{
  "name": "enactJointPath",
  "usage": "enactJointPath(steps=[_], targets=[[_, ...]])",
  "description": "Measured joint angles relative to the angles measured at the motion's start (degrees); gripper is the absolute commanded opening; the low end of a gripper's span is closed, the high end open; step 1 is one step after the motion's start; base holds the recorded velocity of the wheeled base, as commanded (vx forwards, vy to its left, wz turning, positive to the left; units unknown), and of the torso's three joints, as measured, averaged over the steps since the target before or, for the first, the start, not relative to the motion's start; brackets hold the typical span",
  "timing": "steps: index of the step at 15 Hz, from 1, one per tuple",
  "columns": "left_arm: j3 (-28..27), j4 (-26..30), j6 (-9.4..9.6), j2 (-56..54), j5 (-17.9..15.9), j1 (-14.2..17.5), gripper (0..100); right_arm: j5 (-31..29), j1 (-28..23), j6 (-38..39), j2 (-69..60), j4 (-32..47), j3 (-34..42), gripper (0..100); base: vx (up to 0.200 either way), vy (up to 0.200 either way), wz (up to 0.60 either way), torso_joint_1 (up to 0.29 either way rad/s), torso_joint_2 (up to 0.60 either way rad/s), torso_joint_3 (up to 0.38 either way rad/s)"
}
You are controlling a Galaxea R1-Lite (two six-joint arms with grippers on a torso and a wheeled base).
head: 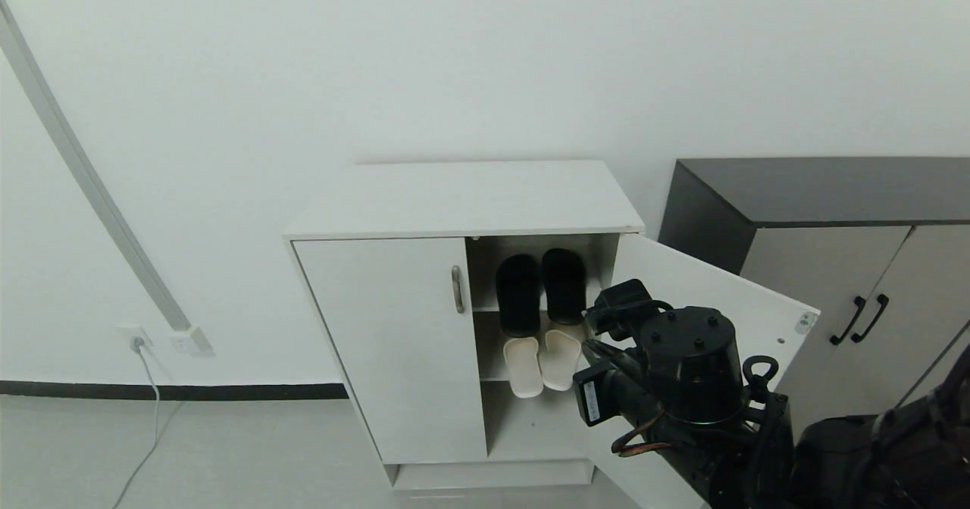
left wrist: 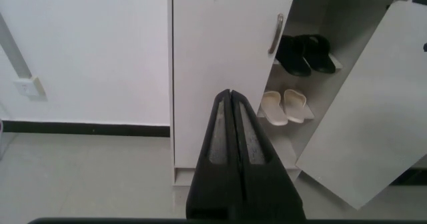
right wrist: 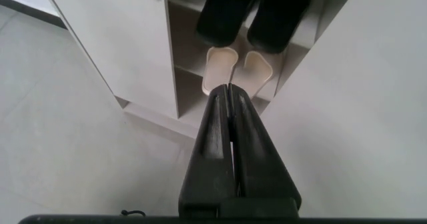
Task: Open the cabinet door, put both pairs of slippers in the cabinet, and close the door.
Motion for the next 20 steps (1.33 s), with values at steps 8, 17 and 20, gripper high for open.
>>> enactJointPath(steps=[8, 17, 20], targets=[[0.05, 0.0, 0.0, 0.0, -0.01, 0.0, 0, -0.06, 0.0, 0.07, -0.02, -0.05, 0.41, 0, 0.0, 0.0, 0.0, 0.245, -0.56, -0.317], [0.05, 0.0, 0.0, 0.0, -0.01, 0.0, 0, -0.04, -1.05, -0.74, 0.22, -0.38, 1.28, 0, 0.0, 0.0, 0.0, 0.056, -0.12, -0.066], [0.0, 0.0, 0.0, 0.0, -0.04, 0.0, 0, 0.02, -1.01, -1.34, 0.35, -0.94, 1.79, 0, 0.0, 0.0, 0.0, 0.0, 0.0, 0.0]])
